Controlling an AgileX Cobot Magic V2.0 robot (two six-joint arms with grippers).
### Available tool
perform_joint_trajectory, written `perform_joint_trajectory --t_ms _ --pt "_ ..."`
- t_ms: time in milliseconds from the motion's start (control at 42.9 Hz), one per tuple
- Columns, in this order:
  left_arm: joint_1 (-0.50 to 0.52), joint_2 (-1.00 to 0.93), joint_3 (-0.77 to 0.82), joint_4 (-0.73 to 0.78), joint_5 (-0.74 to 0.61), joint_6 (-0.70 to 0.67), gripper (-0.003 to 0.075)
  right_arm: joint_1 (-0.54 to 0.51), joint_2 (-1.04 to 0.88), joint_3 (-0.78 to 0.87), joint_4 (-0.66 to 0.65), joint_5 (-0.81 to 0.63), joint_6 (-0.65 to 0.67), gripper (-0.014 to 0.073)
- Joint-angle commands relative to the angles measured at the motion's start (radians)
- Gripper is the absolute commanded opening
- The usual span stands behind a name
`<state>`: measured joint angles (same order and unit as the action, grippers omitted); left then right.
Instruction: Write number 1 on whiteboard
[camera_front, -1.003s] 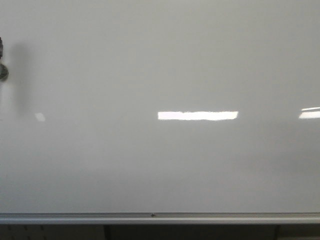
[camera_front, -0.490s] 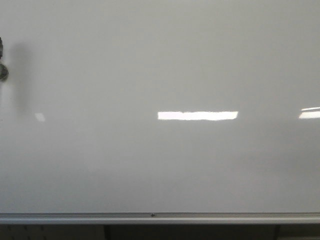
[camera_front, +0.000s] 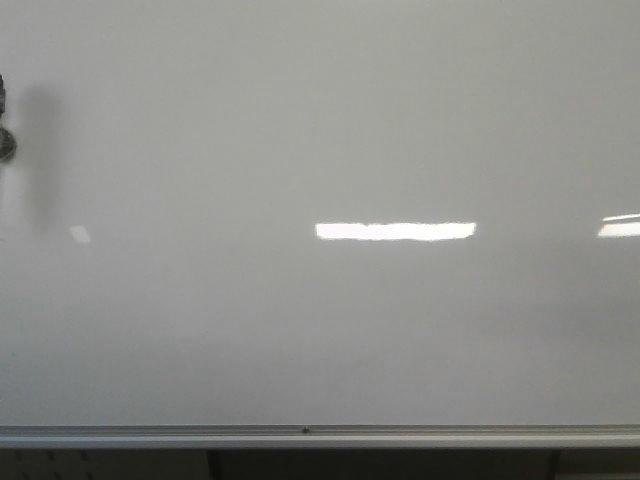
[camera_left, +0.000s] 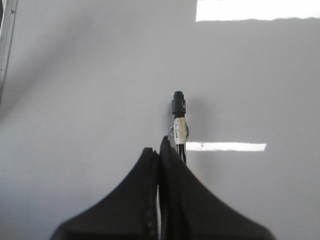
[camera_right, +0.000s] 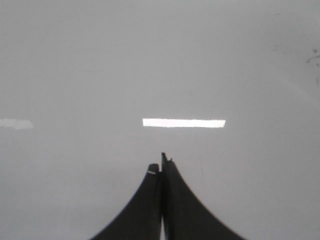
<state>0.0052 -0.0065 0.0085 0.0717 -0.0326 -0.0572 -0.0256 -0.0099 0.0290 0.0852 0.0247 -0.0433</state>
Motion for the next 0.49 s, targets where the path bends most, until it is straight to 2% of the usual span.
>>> perform_joint_trajectory --t_ms 0,93,187,466 --pt "-0.008 -0.017 0.016 -0.002 -0.161 0.0 -0.002 -0.005 -0.018 -0.06 0.005 -0.065 0.011 -0.0095" --pt "-0.008 -0.015 -0.019 -0.002 -0.189 0.0 -0.002 -0.005 -0.017 -0.115 0.021 -0.025 0.02 -0.0095" --pt "-0.008 -0.011 -0.094 -0.002 -0.144 -0.002 -0.002 -0.005 -0.012 -0.196 0.034 0.037 0.02 -0.0095" --pt "-0.008 0.088 -0.43 -0.003 0.166 -0.005 -0.002 -0.005 0.158 -0.474 0.034 0.188 0.02 -0.0095"
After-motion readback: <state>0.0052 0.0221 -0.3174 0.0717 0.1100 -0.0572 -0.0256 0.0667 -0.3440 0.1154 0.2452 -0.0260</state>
